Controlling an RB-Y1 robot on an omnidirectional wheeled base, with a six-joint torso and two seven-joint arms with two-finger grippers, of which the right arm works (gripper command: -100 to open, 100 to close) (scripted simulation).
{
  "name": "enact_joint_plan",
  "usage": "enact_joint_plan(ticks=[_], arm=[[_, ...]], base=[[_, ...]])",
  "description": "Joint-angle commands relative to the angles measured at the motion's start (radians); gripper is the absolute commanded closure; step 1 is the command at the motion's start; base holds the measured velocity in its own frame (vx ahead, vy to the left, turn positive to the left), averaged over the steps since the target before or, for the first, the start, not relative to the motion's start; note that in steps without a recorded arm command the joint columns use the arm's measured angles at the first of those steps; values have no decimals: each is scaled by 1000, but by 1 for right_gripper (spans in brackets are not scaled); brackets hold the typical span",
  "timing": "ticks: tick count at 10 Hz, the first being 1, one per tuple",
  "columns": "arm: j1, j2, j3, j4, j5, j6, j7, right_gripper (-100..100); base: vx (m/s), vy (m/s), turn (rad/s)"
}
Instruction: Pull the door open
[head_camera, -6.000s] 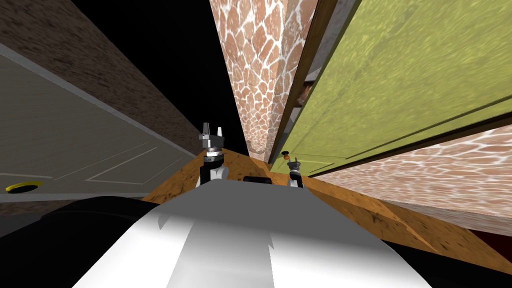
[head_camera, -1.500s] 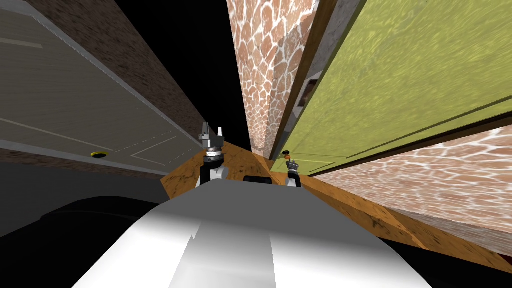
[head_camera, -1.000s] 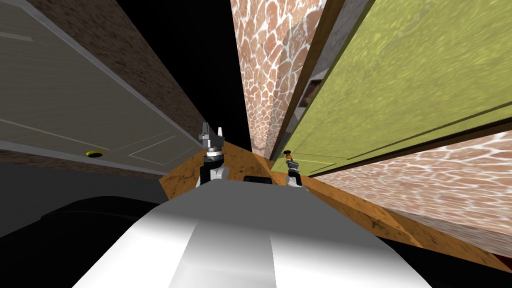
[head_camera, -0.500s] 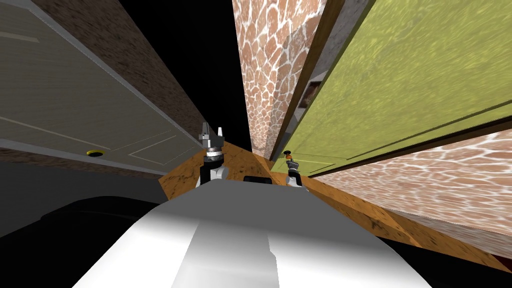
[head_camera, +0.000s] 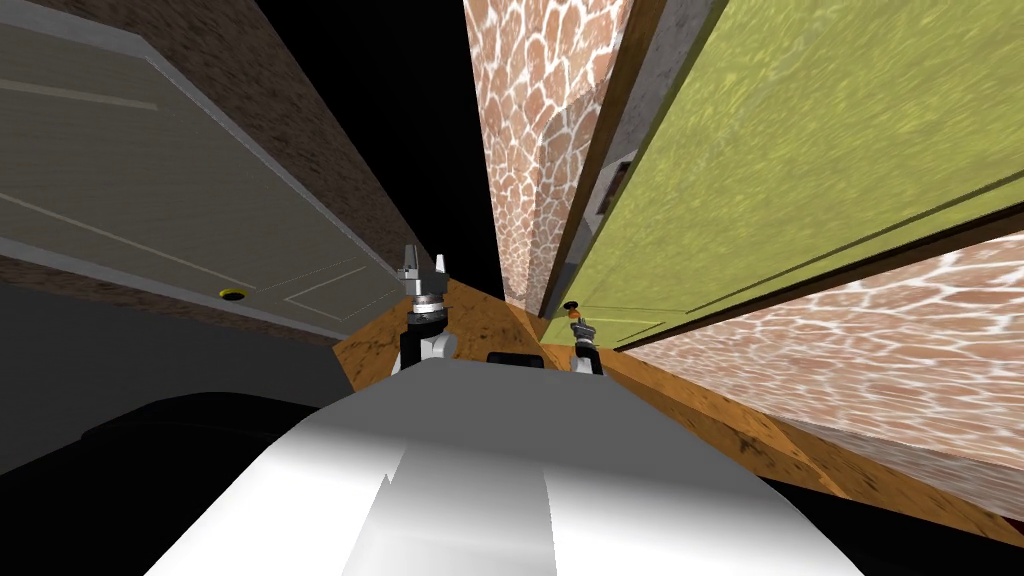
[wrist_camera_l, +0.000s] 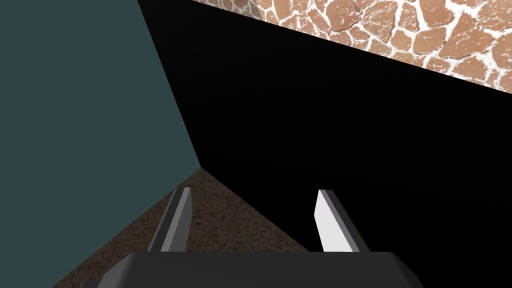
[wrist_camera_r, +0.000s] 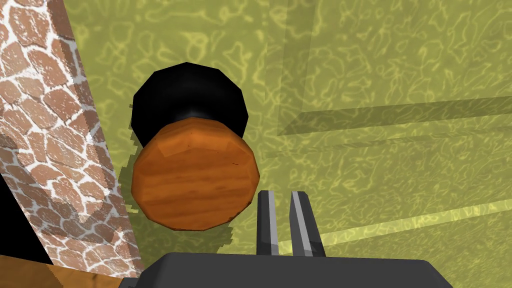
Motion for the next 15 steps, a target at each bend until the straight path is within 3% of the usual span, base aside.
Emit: enact_joint_plan(ticks=[1, 4, 14, 15], arm=[[6, 8, 36, -24, 16, -16, -14, -100], [15, 8, 61, -33, 28, -38, -28, -100], [27, 7, 94, -43, 43, -66, -47, -100], [42, -13, 71, -40, 32, -65, -48, -100]], base=[[-137, -51, 74], [-111, -50, 49], [-36, -23, 19], [-7, -32, -40]])
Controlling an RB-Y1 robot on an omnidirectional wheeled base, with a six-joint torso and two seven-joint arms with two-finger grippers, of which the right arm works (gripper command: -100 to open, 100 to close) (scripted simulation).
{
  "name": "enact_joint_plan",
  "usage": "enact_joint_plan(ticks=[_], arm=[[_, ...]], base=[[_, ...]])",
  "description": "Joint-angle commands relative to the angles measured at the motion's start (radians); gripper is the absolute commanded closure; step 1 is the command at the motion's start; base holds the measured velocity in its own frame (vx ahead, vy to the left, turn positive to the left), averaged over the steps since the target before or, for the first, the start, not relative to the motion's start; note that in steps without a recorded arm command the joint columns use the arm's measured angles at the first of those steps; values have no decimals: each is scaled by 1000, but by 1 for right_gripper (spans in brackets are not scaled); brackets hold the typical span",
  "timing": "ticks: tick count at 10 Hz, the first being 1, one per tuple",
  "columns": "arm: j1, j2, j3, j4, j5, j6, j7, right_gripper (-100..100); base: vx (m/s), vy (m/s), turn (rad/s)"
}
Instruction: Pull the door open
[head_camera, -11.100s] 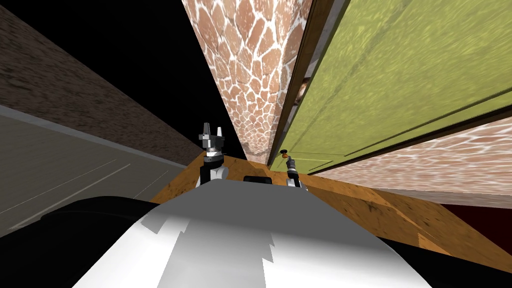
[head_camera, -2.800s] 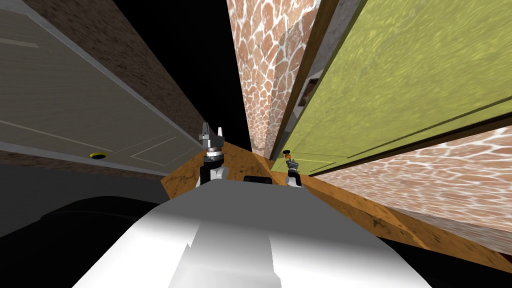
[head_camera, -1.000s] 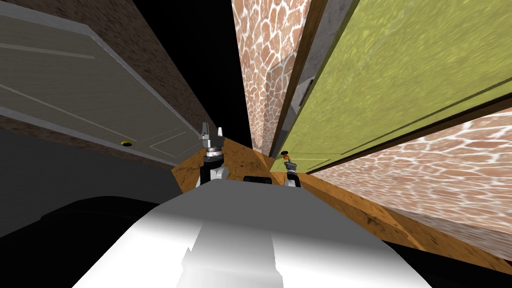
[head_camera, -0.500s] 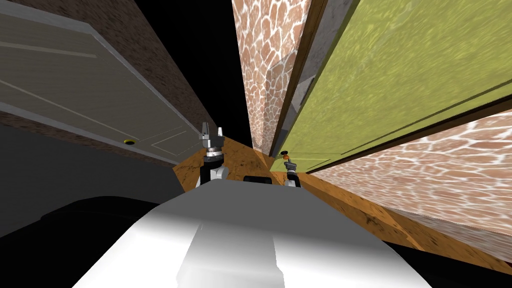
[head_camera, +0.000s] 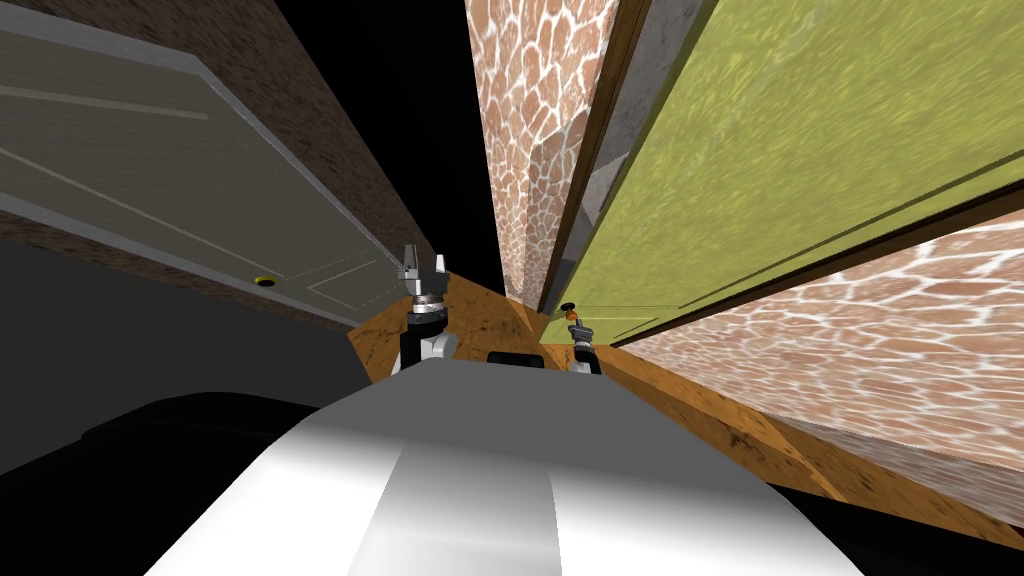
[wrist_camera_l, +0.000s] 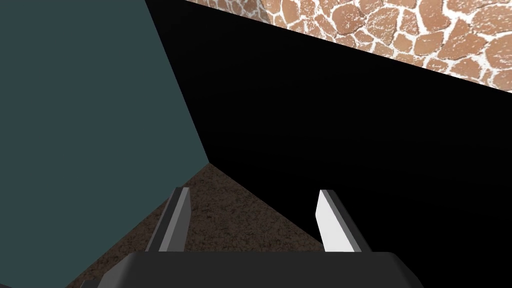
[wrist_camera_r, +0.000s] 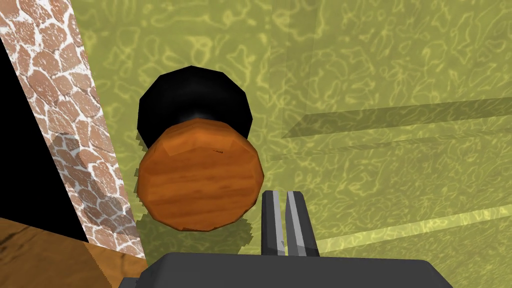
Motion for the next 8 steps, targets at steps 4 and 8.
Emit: enact_joint_plan(ticks=[4, 8], arm=[[-5, -20, -31, -18, -27, 74, -3, -100], [-5, -20, -31, -18, -27, 74, -3, 100]], base=[[41, 49, -27], [-8, -12, 6]])
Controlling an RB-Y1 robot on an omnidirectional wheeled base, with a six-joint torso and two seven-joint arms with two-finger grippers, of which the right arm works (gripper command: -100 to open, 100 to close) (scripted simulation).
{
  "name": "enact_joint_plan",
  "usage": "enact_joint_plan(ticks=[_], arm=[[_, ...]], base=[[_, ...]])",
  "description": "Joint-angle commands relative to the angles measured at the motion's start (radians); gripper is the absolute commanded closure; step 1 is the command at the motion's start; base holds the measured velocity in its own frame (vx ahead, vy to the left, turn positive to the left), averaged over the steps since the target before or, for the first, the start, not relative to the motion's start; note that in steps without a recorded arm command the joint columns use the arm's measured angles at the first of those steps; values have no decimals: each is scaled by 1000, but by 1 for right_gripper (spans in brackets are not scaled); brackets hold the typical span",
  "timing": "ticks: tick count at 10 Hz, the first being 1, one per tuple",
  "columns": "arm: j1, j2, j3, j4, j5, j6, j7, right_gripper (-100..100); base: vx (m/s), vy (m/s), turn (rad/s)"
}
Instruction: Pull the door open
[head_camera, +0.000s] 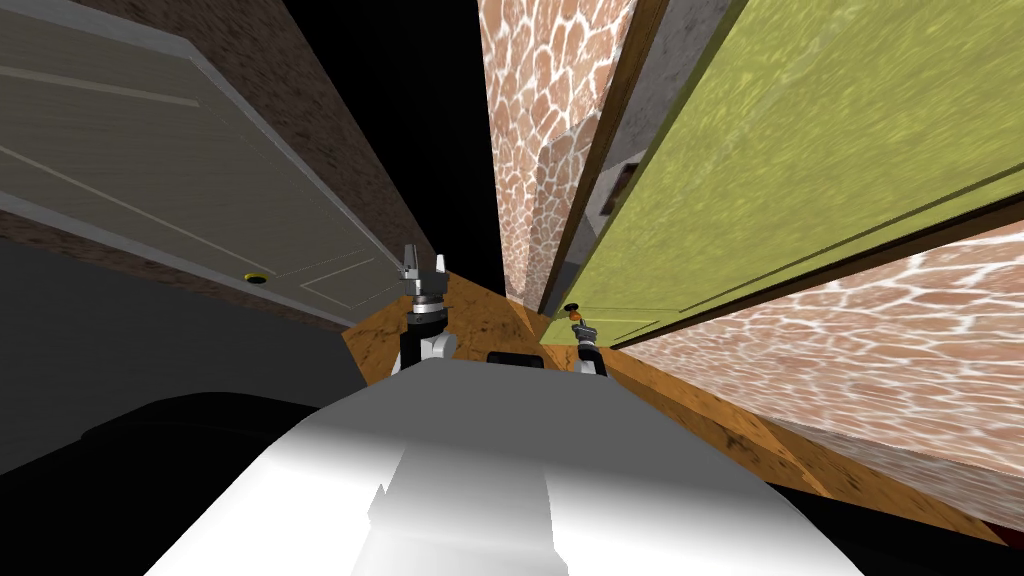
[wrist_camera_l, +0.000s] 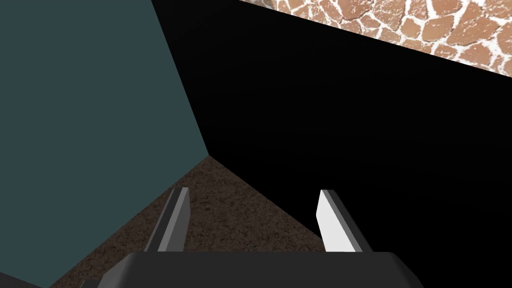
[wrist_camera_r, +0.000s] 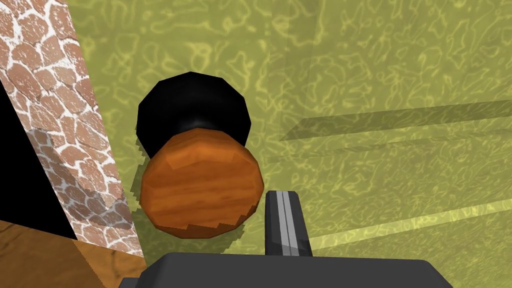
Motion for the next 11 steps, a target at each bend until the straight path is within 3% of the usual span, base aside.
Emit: enact_joint_plan(ticks=[1, 2, 3, 9, 11], arm=[[-1, 3, 3, -3, 2, -3, 0, 100], [-1, 3, 3, -3, 2, -3, 0, 100], [9, -6, 26, -6, 12, -24, -15, -100], [45, -34, 129, -27, 59, -119, -77, -100], [38, -29, 104, -9, 45, -118, -68, -100]], base=[[0, 0, 0], [0, 0, 0], [-98, -7, 143], [-216, -78, 138], [-56, -39, 99]])
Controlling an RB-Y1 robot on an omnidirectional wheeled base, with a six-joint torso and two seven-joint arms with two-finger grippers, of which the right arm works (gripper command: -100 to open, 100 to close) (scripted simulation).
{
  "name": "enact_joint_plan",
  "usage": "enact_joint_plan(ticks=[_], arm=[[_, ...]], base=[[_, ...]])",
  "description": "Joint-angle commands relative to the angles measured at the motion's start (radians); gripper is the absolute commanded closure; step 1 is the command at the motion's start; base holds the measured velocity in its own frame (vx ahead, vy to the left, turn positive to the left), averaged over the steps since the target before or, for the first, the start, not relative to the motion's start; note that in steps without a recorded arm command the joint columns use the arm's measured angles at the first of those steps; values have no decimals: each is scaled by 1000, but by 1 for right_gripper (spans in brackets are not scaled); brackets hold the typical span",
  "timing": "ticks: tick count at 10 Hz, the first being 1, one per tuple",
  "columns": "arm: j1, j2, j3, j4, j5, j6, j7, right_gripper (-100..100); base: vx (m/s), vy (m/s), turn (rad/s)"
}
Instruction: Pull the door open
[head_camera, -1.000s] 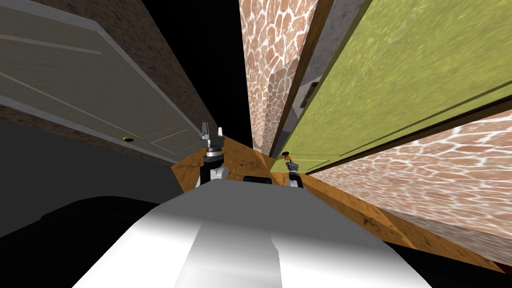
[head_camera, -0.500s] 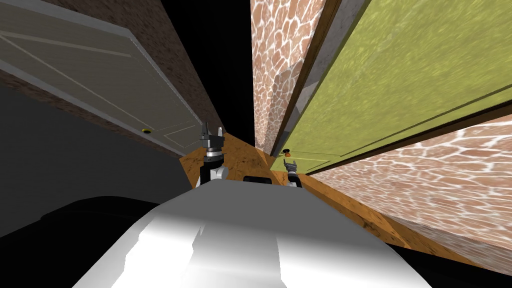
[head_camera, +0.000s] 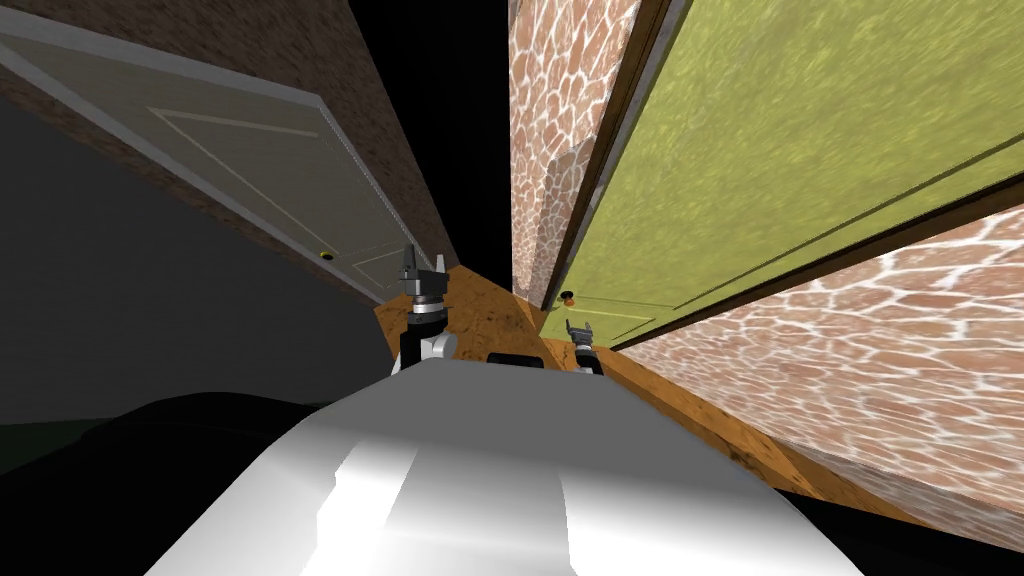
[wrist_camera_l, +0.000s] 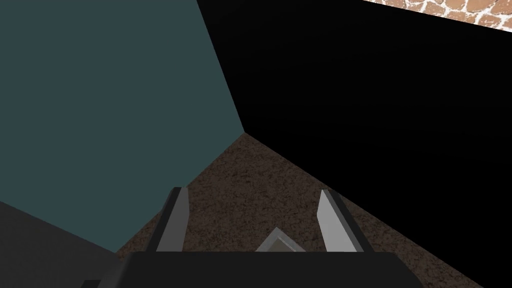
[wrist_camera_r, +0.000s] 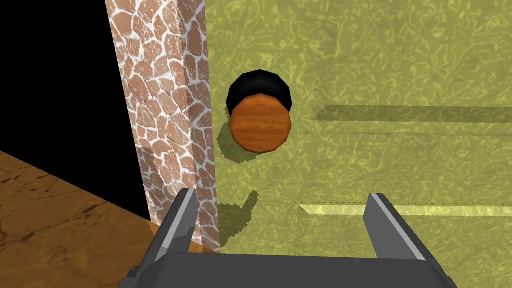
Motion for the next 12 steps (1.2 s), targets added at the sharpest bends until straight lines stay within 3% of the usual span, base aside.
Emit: enact_joint_plan(ticks=[1, 10, 12], arm=[[-4, 6, -15, 12, -9, -5, 7, -100], [-4, 49, -207, 66, -124, -16, 95, -100], [-3, 56, -236, 75, -142, -18, 109, -100]], base=[[-2, -27, 268], [1, -47, 296], [-10, -48, 250]])
